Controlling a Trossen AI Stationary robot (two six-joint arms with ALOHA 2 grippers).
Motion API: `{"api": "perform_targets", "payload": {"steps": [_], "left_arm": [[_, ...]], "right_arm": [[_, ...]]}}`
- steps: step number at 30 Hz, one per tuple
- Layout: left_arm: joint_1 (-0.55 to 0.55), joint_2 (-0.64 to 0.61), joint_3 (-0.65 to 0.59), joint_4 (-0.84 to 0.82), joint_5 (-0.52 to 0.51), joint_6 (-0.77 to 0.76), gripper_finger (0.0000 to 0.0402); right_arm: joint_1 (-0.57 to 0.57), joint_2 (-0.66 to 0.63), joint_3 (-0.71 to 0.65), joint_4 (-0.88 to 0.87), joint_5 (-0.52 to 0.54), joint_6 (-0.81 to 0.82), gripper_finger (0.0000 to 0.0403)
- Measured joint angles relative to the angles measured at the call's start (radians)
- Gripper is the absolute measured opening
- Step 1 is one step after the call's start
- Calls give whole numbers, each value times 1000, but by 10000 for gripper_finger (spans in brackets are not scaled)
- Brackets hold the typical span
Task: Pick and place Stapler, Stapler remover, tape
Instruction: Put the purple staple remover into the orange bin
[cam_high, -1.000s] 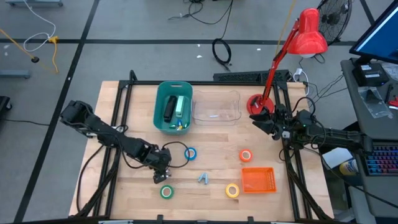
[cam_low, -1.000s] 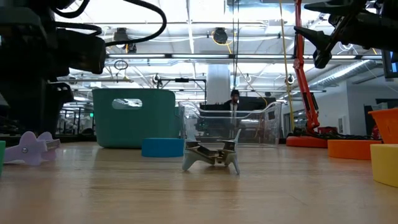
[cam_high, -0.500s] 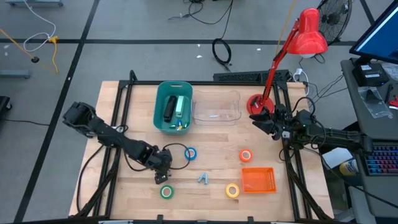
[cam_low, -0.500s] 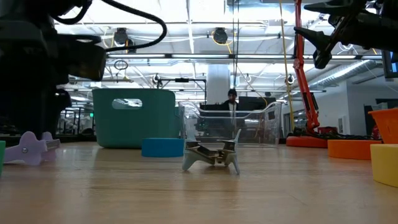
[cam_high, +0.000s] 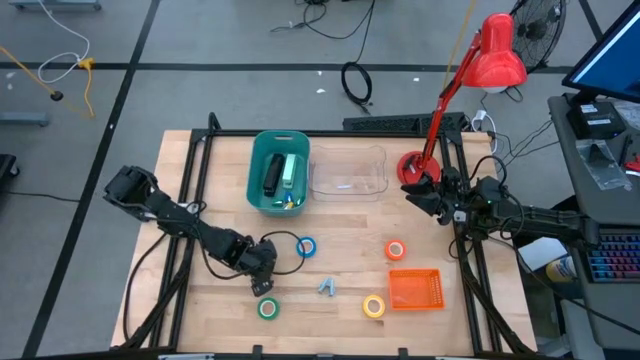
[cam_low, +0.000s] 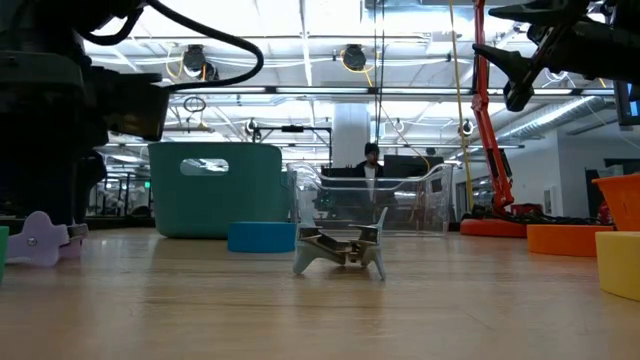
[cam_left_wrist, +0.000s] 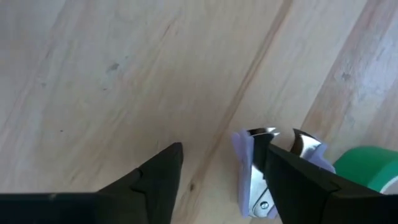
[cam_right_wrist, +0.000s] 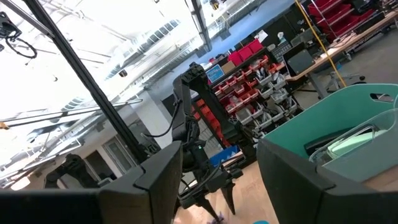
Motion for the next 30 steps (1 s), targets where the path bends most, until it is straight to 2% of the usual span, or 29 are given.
{"api": "perform_targets", "payload": {"steps": [12, 24, 30], "left_arm": [[-21, 1, -4, -16, -27, -46, 41], [-27, -23, 26, 35, 97, -42, 41], [-27, -102, 55, 74, 94, -37, 39]], "right_arm": [[0, 0, 0, 0, 0, 12, 201], [0, 0, 0, 0, 0, 12, 201], [0, 0, 0, 0, 0, 12, 201]]}}
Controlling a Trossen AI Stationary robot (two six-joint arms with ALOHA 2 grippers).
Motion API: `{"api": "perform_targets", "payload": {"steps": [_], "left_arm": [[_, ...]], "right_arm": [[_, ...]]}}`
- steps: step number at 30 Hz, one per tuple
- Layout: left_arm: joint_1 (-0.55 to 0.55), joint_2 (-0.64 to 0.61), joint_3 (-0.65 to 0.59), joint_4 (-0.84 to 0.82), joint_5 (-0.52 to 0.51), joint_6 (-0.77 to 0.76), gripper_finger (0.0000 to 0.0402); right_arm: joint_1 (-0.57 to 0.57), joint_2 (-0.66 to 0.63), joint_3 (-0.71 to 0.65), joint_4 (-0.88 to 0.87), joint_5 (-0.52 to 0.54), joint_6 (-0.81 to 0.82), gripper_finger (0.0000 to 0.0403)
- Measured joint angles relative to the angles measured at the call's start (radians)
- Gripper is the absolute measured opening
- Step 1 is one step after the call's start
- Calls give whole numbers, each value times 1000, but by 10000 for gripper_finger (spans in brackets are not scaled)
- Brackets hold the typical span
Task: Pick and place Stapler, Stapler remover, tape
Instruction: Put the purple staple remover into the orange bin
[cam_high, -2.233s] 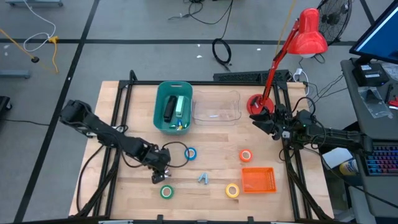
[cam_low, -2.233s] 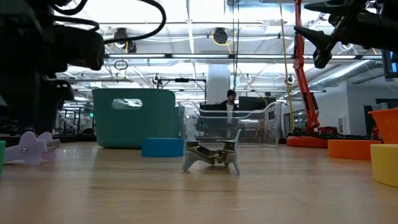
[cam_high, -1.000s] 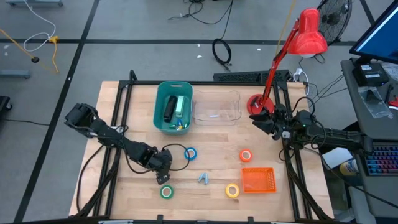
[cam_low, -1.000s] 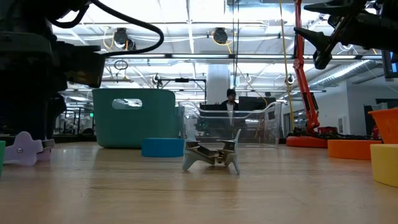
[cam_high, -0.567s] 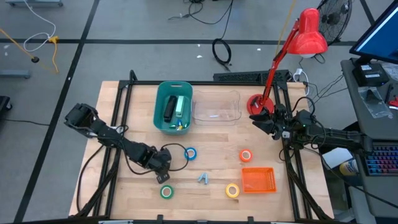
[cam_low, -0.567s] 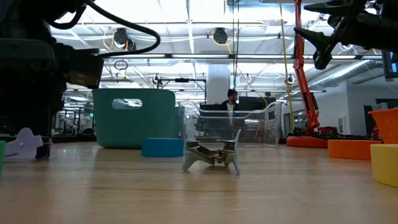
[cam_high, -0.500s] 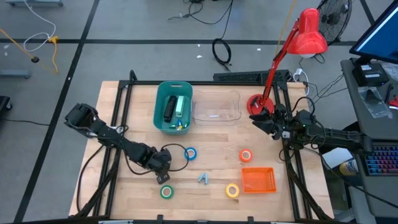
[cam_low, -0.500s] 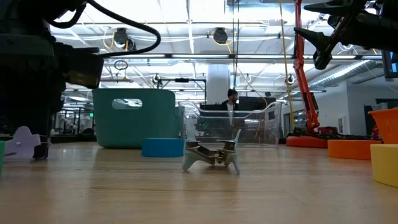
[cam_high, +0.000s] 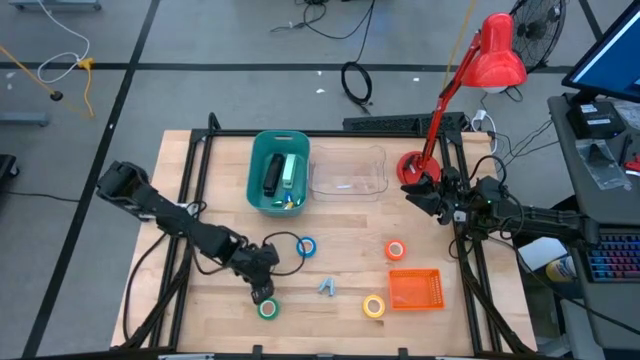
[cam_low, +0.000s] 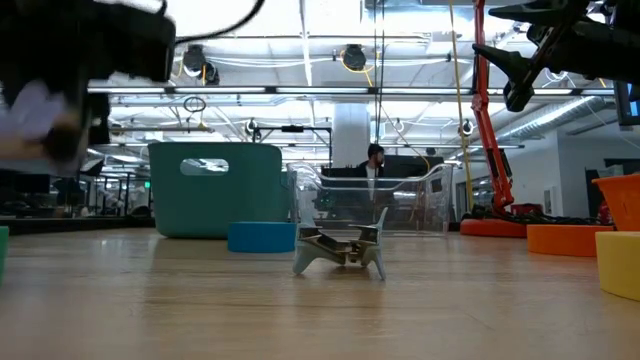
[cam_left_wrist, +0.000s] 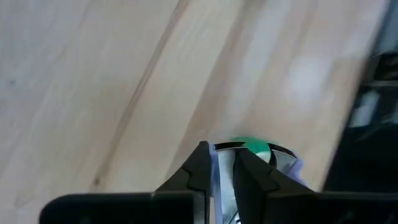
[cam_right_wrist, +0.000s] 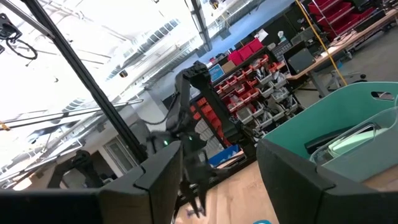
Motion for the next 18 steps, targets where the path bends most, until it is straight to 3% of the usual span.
{"api": "perform_targets", "payload": {"steps": [5, 10, 14, 18], "left_arm": [[0, -73, 70, 22, -76, -6, 39], [5, -84, 184, 100, -241, 25, 39], [31, -49, 280, 168, -388, 99, 39], [87, 26, 404, 202, -457, 172, 39]], "right_arm": [[0, 0, 0, 0, -3, 0, 201], [3, 1, 0, 22, -78, 35, 201], [47, 8, 0, 79, -162, 49, 201], [127, 31, 0, 95, -156, 15, 201]]}}
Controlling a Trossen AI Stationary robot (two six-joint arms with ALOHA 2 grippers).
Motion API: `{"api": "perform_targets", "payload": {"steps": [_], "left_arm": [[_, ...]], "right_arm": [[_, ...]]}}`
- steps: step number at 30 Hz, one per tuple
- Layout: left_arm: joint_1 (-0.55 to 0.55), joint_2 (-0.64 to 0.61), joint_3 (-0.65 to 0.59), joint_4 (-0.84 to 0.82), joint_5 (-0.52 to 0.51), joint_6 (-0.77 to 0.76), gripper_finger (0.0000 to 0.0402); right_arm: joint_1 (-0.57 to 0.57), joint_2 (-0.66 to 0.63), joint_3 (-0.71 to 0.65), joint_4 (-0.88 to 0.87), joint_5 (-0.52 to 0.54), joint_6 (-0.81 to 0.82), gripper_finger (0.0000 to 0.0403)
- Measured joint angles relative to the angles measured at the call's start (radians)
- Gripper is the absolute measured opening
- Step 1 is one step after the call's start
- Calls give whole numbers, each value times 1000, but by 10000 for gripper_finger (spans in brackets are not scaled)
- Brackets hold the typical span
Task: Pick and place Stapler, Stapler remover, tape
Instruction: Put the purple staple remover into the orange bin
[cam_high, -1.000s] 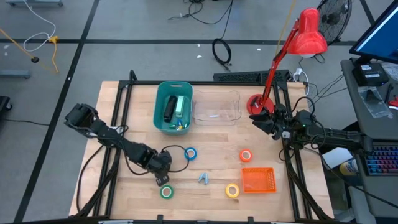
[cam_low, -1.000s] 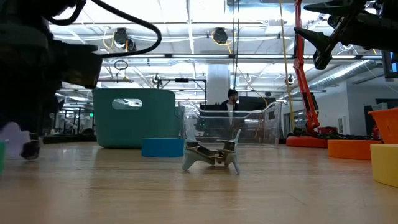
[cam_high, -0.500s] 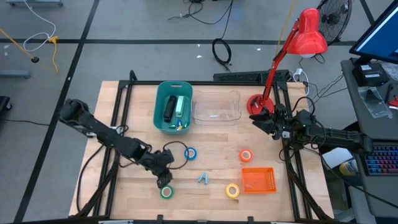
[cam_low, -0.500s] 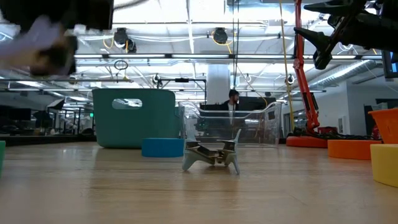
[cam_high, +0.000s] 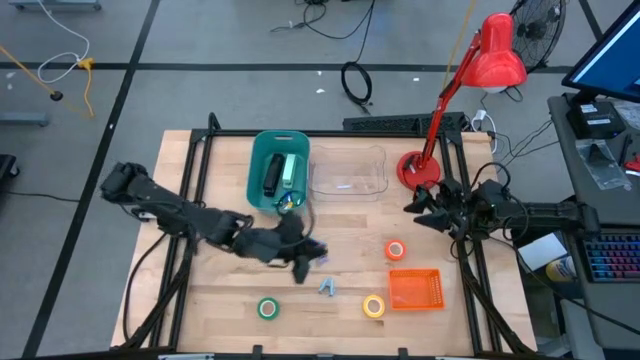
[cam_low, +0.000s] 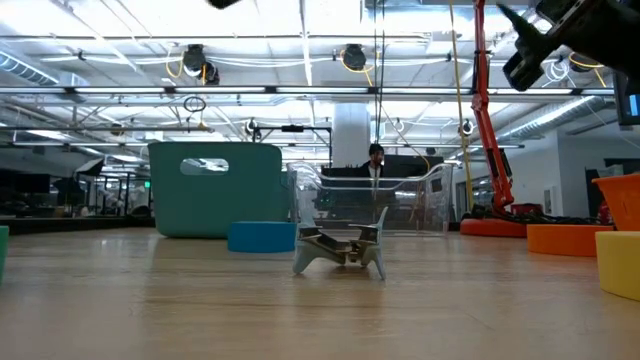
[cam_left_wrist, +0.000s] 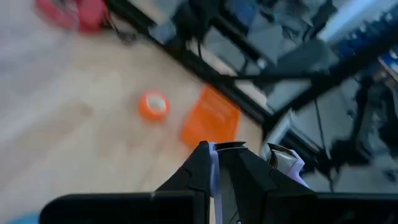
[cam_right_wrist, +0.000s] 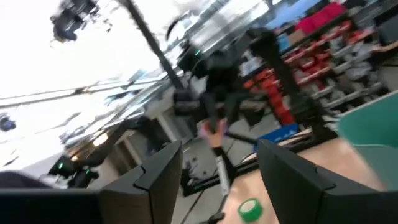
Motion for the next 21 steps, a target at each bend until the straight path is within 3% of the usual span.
{"api": "perform_targets", "payload": {"steps": [9, 15, 21], "left_arm": [[155, 261, 320, 2, -6, 89, 39], [239, 410, 481, 30, -19, 91, 39], [282, 491, 570, 23, -48, 90, 39]], "right_arm": [[167, 111, 0, 94, -2, -81, 201], [208, 131, 0, 125, 5, -158, 201], [206, 131, 0, 116, 152, -302, 194]]}}
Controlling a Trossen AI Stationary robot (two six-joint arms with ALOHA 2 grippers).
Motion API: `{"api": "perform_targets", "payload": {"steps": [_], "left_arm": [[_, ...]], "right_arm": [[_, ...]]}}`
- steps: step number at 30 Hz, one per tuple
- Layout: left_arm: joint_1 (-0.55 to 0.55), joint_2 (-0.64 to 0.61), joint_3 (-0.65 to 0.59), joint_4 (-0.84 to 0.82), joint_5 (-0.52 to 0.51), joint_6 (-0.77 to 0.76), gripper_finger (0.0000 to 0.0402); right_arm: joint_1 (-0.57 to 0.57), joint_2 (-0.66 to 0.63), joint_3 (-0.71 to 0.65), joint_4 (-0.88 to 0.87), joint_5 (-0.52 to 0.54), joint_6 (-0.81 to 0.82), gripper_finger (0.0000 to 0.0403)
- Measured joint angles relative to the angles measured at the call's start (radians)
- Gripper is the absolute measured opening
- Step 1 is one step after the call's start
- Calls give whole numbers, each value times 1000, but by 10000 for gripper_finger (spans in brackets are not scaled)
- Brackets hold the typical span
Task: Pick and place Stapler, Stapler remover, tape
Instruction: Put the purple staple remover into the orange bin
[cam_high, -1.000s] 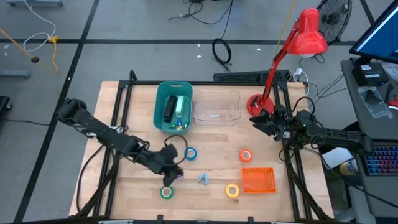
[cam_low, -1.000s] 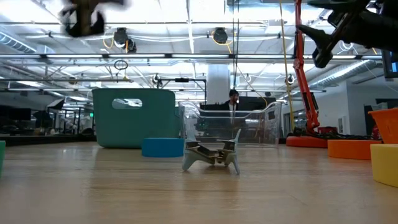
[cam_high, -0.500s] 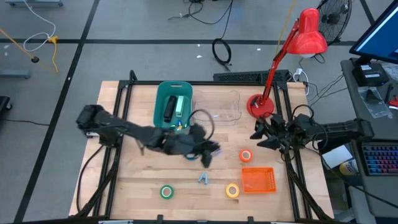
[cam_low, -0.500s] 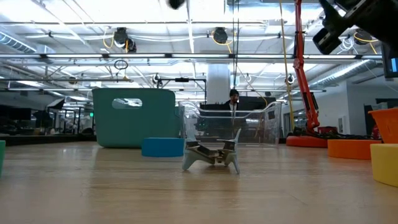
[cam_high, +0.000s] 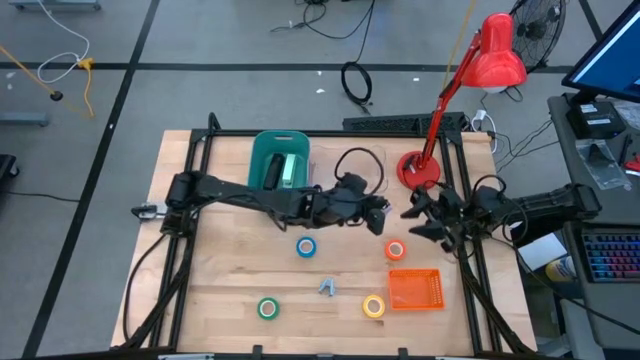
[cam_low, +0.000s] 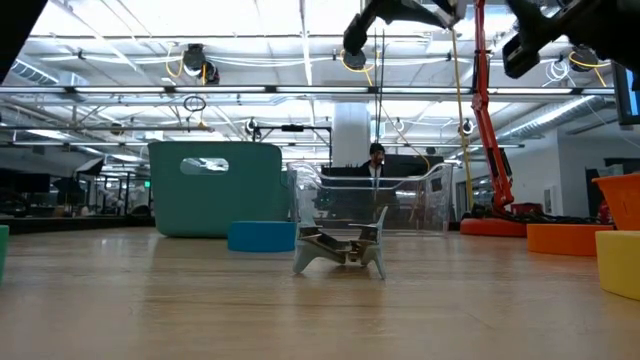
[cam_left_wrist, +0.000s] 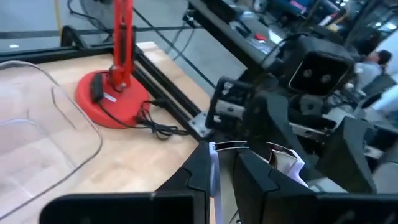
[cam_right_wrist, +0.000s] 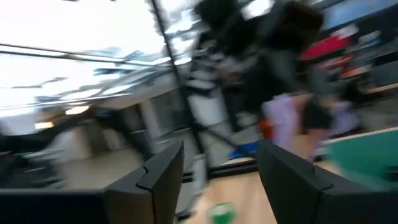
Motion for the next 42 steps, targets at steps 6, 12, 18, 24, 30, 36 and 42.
{"api": "perform_targets", "payload": {"steps": [6, 12, 18, 24, 30, 36, 42], "left_arm": [[1, 6, 5, 4, -52, 1, 39], [5, 6, 5, 8, -52, 8, 39], [5, 6, 5, 10, -37, 14, 39], [5, 14, 5, 12, -35, 19, 39], [5, 23, 5, 12, -46, 7, 39], [5, 35, 5, 43, -53, -7, 39], [13, 34, 5, 46, -79, -3, 39]], "right_arm": [[0, 4, 0, -17, 167, -109, 171], [0, 27, 0, -24, 166, -100, 156], [0, 56, 0, -14, 194, -99, 159], [0, 58, 0, 5, 214, -100, 156], [-1, 58, 0, 38, 221, -107, 155], [-1, 58, 0, 37, 261, -108, 155], [-1, 62, 0, 39, 270, -108, 155]]}}
